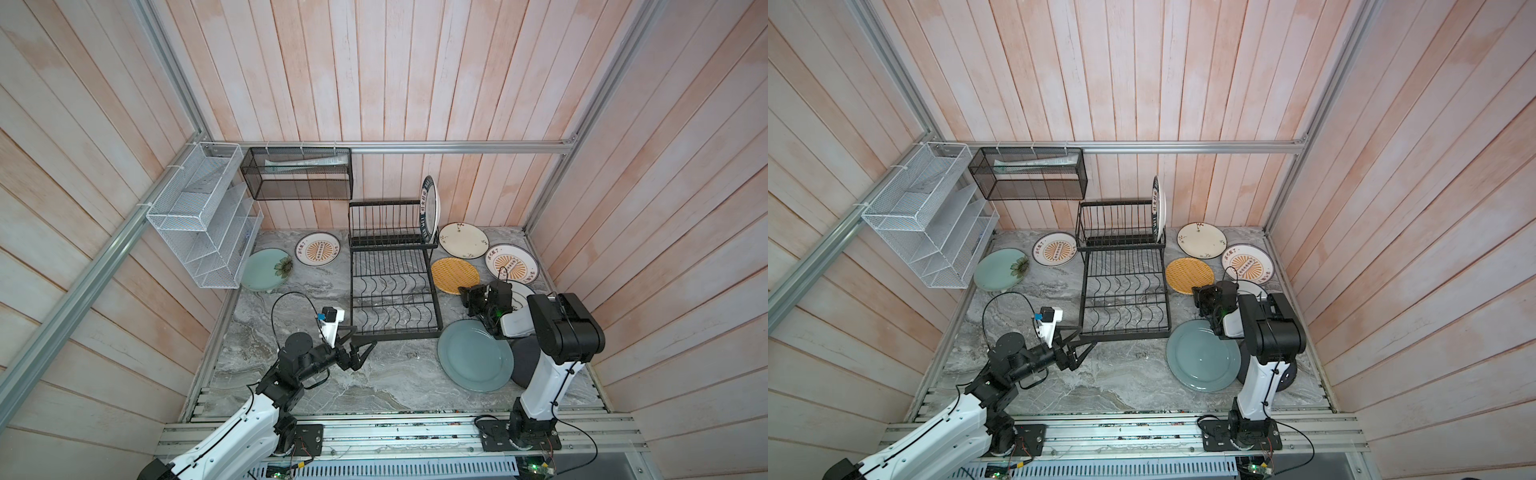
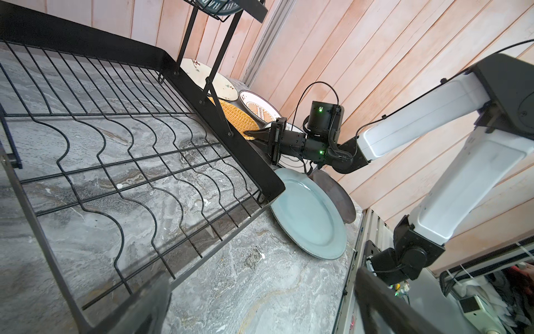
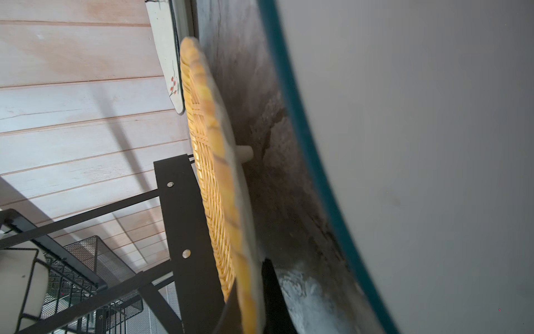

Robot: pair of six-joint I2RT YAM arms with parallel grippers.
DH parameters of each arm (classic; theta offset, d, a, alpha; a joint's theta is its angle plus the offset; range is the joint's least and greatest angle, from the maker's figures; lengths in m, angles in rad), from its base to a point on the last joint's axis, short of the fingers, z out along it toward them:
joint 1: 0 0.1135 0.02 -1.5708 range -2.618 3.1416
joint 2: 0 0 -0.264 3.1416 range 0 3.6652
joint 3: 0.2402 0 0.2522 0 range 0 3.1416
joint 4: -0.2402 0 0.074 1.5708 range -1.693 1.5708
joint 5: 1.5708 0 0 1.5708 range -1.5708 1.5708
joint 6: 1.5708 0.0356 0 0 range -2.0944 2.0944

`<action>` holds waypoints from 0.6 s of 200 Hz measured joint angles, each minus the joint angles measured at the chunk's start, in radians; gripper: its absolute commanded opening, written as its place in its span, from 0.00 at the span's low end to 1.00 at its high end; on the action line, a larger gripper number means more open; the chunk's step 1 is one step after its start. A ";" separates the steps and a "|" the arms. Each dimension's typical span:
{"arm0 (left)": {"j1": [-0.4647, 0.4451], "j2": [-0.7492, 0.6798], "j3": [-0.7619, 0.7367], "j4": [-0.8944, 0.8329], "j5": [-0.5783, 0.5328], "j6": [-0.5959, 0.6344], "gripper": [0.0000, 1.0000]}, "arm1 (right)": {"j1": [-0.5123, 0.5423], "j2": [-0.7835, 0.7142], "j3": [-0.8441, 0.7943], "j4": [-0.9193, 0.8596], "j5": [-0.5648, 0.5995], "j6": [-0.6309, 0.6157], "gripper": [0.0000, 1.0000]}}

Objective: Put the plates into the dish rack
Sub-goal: 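Grip the yellow wicker plate's edge with the right gripper and tilt it upright, then lift the upright wicker plate with the right gripper while the left reaches toward it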

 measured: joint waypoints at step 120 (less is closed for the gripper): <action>0.000 -0.006 0.000 -0.001 -0.055 0.004 1.00 | -0.075 -0.267 0.000 -0.206 -0.015 -0.132 0.00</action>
